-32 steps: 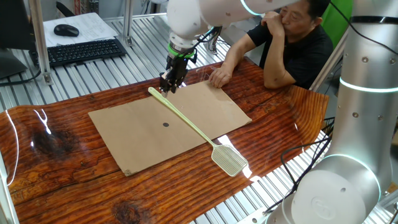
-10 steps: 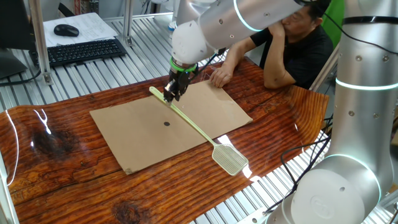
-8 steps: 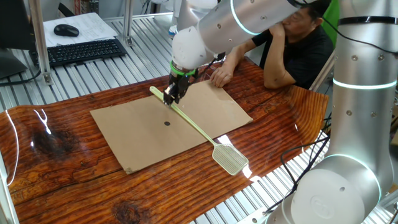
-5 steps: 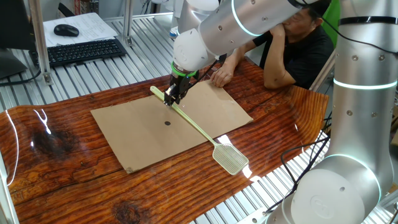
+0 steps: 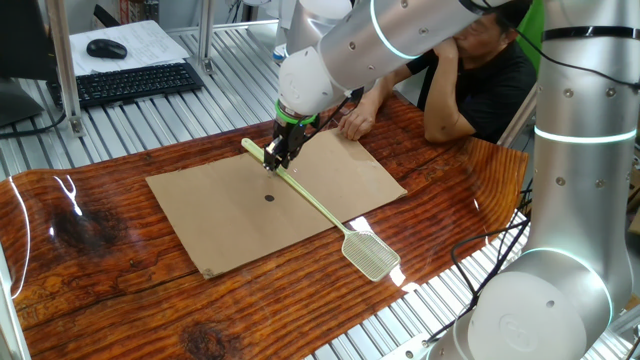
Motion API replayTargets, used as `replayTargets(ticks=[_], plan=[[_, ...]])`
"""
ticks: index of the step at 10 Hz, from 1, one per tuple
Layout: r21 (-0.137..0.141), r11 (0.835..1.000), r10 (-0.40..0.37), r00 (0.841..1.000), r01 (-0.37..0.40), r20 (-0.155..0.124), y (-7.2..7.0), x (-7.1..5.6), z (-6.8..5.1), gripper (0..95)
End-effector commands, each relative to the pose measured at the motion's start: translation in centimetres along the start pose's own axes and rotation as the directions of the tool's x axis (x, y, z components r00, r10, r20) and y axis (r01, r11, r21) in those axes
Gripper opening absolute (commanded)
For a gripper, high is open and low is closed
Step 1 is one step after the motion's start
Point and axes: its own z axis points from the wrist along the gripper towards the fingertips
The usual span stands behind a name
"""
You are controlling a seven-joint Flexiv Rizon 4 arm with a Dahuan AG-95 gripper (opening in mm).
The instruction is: Swat with a flyswatter
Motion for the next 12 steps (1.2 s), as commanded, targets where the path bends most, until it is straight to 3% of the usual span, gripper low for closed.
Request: replayTargets(ticks=[1,5,7,10,11,12], plan=[[0.002,1.0,0.0,1.0,0.0,0.002,0.0,0.0,0.0,0.0],[-0.003,1.0,0.005,1.0,-0.005,-0.006,0.0,0.0,0.0,0.0],[-0.033,0.999,0.031,0.996,-0.034,-0.078,0.0,0.1,-0.7,0.0],[-0.036,0.994,0.1,0.982,-0.107,-0.158,0.0,0.1,-2.1,0.0],[-0.036,0.992,0.115,0.977,-0.124,-0.181,0.1,-0.2,-2.9,0.0],[-0.036,0.991,0.122,0.976,-0.131,-0.181,0.2,-0.6,-3.3,0.0]])
